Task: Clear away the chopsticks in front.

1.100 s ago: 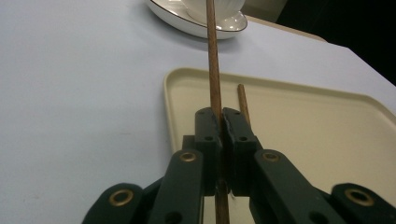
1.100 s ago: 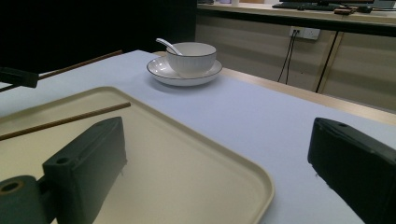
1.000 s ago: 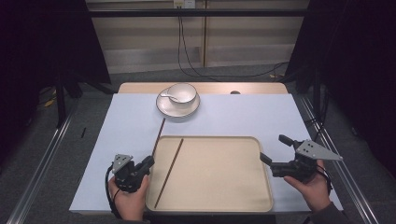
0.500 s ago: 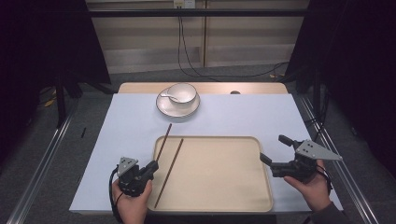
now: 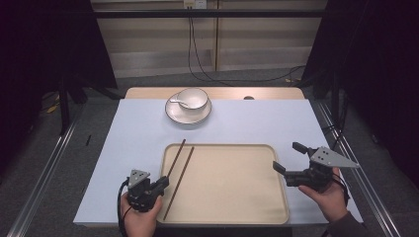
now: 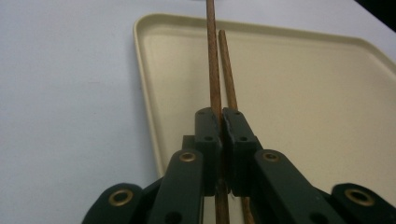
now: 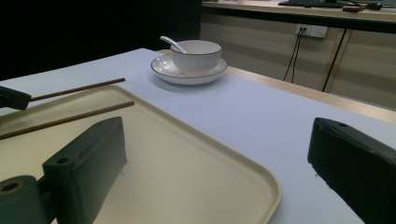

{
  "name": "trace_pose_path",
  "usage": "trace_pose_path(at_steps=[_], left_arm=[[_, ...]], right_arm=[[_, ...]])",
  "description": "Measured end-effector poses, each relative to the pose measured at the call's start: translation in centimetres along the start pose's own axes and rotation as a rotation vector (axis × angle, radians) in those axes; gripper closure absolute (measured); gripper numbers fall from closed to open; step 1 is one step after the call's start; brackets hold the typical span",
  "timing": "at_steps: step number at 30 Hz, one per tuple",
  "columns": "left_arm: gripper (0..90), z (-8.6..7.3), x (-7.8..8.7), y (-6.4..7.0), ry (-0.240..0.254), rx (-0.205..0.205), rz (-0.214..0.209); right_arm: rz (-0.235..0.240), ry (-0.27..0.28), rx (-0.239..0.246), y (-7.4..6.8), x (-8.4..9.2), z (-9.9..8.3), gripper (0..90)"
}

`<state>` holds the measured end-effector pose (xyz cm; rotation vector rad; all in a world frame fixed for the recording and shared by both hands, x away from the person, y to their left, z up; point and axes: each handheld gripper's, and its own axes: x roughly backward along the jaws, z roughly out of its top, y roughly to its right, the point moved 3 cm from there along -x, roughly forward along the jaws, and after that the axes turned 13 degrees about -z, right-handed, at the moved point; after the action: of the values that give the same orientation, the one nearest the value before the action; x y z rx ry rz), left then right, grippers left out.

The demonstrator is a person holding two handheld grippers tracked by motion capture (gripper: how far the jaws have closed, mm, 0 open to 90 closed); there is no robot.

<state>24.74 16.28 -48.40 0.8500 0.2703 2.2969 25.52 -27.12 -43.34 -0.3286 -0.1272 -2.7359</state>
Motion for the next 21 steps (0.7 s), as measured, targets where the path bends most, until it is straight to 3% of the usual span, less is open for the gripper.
trace_pose_path(at_steps=[6,9,11,13,15,16,17,18,19,21], left_arm=[[85.4,-0.1,-0.5,-0.1,-0.047,-0.004,0.013],[85.3,-0.2,-1.4,0.0,-0.099,-0.008,0.009],[85.0,-0.1,-1.9,0.0,-0.122,-0.010,0.032],[82.2,0.1,-1.9,-0.1,-0.086,-0.016,0.040],[71.3,0.3,-1.7,-0.1,-0.050,-0.031,0.040],[72.4,0.4,-1.5,-0.1,-0.044,-0.041,0.035],[66.6,0.8,-1.3,0.0,0.001,-0.043,0.016],[61.0,0.8,-1.3,0.0,0.001,-0.043,0.016],[52.1,1.2,-1.2,0.0,0.046,-0.057,0.013],[51.8,1.9,-1.0,0.1,0.094,-0.066,-0.018]], right_arm=[[-0.001,0.000,0.002,-0.1,-0.1,0.1,4.0],[-0.008,0.000,0.004,0.0,-0.1,0.1,4.0],[-0.007,0.000,0.003,0.0,0.0,0.1,4.0],[-0.008,-0.002,-0.001,0.0,0.1,0.1,4.0],[-0.014,0.004,0.002,0.0,0.3,0.2,4.1],[-0.005,0.004,0.006,0.0,0.4,0.2,4.1],[-0.017,0.009,0.006,0.0,0.6,0.2,4.0],[-0.017,0.009,0.006,0.0,0.6,0.2,4.0],[-0.018,0.008,0.003,0.1,0.8,0.2,4.1],[-0.016,0.010,0.003,0.1,0.8,0.2,4.1]])
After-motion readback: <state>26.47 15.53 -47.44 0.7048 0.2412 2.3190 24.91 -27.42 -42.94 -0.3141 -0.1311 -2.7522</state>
